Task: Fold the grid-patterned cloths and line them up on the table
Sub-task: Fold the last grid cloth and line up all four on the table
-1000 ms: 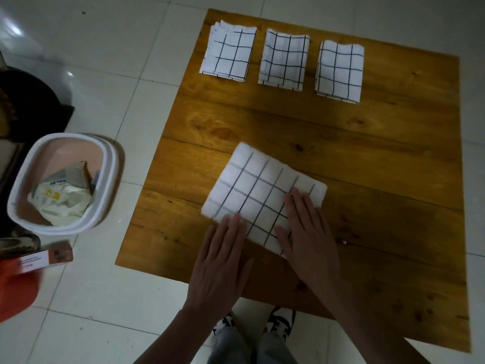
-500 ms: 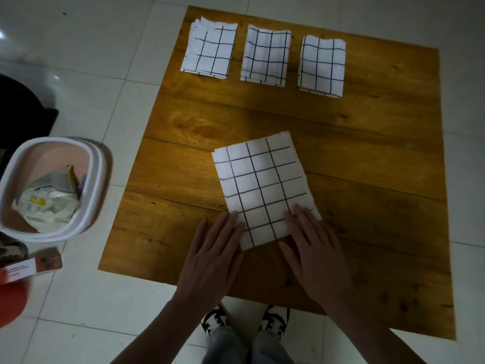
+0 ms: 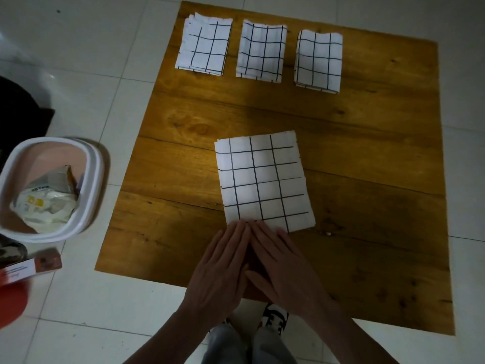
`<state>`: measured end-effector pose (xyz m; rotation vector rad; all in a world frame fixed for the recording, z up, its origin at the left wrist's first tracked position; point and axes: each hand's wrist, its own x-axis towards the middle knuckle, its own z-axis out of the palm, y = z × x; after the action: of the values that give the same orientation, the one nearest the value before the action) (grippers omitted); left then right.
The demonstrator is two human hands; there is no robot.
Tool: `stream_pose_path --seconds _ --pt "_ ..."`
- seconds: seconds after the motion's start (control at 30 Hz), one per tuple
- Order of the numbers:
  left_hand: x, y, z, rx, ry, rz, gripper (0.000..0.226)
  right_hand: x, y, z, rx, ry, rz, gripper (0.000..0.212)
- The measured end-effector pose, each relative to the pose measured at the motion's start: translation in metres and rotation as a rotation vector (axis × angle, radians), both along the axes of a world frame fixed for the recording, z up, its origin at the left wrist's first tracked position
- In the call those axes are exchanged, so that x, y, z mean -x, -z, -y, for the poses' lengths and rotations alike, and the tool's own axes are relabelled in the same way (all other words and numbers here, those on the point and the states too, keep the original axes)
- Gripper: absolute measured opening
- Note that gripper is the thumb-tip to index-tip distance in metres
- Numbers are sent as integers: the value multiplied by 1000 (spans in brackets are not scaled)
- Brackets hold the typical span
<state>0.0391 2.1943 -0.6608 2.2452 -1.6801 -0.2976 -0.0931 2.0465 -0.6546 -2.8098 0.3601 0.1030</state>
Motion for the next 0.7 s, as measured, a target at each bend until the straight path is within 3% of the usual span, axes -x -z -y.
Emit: stream_pose_path --seconds 0.27,0.7 --pt "-14 1 -12 -131 55 108 78 7 -2 10 67 -38 -102 79" --pt "-22 -3 -16 -155 102 168 85 61 -7 71 117 162 -177 77"
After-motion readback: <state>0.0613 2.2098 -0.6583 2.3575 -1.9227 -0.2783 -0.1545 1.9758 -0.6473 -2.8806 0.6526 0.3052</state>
